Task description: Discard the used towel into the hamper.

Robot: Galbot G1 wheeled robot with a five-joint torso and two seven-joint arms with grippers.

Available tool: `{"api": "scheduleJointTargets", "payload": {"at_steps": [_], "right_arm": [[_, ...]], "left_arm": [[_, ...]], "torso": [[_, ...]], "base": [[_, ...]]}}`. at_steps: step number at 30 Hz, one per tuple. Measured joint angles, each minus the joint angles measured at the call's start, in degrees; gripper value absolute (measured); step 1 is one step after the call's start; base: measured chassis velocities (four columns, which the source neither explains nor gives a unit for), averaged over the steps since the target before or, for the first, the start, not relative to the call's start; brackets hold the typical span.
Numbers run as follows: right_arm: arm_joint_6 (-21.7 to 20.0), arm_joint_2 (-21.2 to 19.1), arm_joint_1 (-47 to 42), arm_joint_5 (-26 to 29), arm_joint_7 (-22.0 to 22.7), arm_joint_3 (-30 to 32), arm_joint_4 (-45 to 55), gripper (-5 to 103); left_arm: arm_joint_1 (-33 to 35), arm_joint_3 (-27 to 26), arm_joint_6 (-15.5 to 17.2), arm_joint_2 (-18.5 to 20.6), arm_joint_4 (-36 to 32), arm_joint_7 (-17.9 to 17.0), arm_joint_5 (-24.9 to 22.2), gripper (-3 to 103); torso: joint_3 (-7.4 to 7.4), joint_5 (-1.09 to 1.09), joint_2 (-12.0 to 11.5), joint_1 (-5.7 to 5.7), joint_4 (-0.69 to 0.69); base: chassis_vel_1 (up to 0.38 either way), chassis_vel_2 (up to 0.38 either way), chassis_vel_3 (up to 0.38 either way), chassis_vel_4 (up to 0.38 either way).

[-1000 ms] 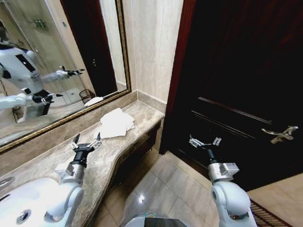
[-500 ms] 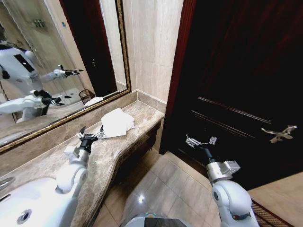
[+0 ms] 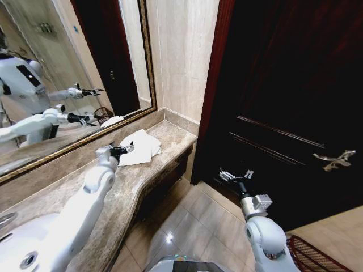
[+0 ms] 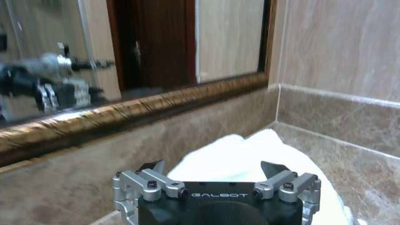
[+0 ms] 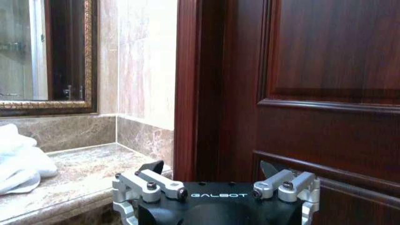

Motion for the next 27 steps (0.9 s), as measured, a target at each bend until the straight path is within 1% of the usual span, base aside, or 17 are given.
{"api": "scheduleJointTargets", "payload": {"at_steps": [1,2,3,4,5,7,11,15,16,18,19,20,21,22,25,26,27], "right_arm": [[0.1,0.0,-0.1,-0.1,0.1,0.0,-0.2,100],[0.2,0.0,-0.1,-0.2,0.2,0.0,-0.3,100],[0.3,0.1,-0.2,-0.3,0.2,0.0,-0.4,100],[0.3,0.1,-0.2,-0.3,0.2,0.0,-0.4,100],[0.3,0.1,-0.3,-0.4,0.2,0.0,-0.4,100],[0.3,0.0,-0.3,-0.4,0.2,-0.1,-0.5,100],[0.3,-0.3,-0.1,-0.4,0.3,-0.1,-0.7,100],[0.3,-0.7,0.1,-0.3,0.5,0.0,-0.9,100],[0.3,-0.7,0.1,-0.3,0.5,0.0,-0.9,100],[0.7,-0.7,0.1,-0.3,0.5,0.1,-1.3,100],[0.7,-0.7,0.1,-0.3,0.5,0.1,-1.3,100],[0.9,-0.6,0.1,-0.3,0.5,0.1,-1.4,100],[1.0,-0.4,0.1,-0.3,0.5,0.0,-1.4,100],[1.0,-0.4,0.1,-0.3,0.5,0.0,-1.4,100],[1.1,-0.1,0.3,-0.3,0.5,-0.3,-1.5,100],[1.1,-0.1,0.3,-0.3,0.5,-0.3,-1.5,100],[1.1,-0.1,0.3,-0.3,0.5,-0.3,-1.5,100]], "left_arm": [[-1.8,1.5,1.0,-0.3,1.1,-0.7,-1.1,100],[-3.0,2.5,1.5,-0.5,1.7,-1.1,-1.5,100],[-4.7,3.8,2.0,-0.9,2.3,-1.4,-1.7,100],[-4.7,3.8,2.0,-0.9,2.3,-1.4,-1.7,100],[-6.0,4.9,2.4,-1.2,2.7,-1.6,-1.8,100],[-8.2,6.8,2.6,-2.1,3.7,-2.2,-1.8,100],[-10.8,8.8,2.5,-3.6,5.3,-3.0,-1.7,100],[-15.9,12.1,2.5,-7.3,9.8,-6.2,-1.3,100],[-15.9,12.1,2.5,-7.3,9.8,-6.2,-1.3,100],[-18.9,15.2,2.6,-10.1,12.7,-10.9,-1.4,100],[-18.9,15.2,2.6,-10.1,12.7,-10.9,-1.4,100],[-20.4,16.8,2.7,-11.6,14.3,-14.1,-1.5,100],[-21.2,17.8,3.2,-12.6,15.2,-15.8,-1.5,100],[-21.2,17.8,3.2,-12.6,15.2,-15.8,-1.5,100],[-23.3,20.3,4.2,-15.0,18.0,-21.1,-1.6,100],[-23.3,20.3,4.2,-15.0,18.0,-21.1,-1.6,100],[-23.6,20.7,4.1,-15.5,18.7,-22.7,-1.6,100]], "torso": [[0.0,0.01,0.0,0.0,0.01],[0.0,-0.04,0.0,0.0,0.01],[0.0,-0.03,0.0,0.01,0.0],[0.0,-0.03,0.0,0.01,0.0],[0.0,0.02,0.0,0.0,0.0],[0.0,-0.03,0.0,0.0,0.0],[0.0,0.02,0.0,-0.01,0.01],[0.0,0.0,0.0,-0.01,0.01],[0.0,0.0,0.0,-0.01,0.01],[0.0,-0.01,0.0,0.0,0.01],[0.0,-0.01,0.0,0.0,0.01],[0.0,0.0,0.0,0.0,-0.01],[0.0,0.01,0.0,0.0,-0.01],[0.0,0.01,0.0,0.0,-0.01],[0.0,0.01,0.0,0.0,0.0],[0.0,0.01,0.0,0.0,0.0],[0.0,0.0,0.0,-0.01,0.0]], "base": [[0.0,0.0,0.0,0.0],[0.0,0.0,0.0,0.0],[0.0,0.0,0.0,0.0],[0.0,0.0,0.0,0.0],[0.0,0.0,0.0,0.0],[0.0,0.0,0.0,0.0],[0.0,0.0,0.0,0.0],[0.0,0.0,0.0,0.0],[0.0,0.0,0.0,0.0],[0.0,0.0,0.0,0.0],[0.0,0.0,0.0,0.0],[0.0,0.0,0.0,0.0],[0.0,0.0,0.0,0.0],[0.0,0.0,0.0,0.0],[0.0,0.0,0.0,0.0],[0.0,0.0,0.0,0.0],[0.0,0.0,0.0,0.0]]}}
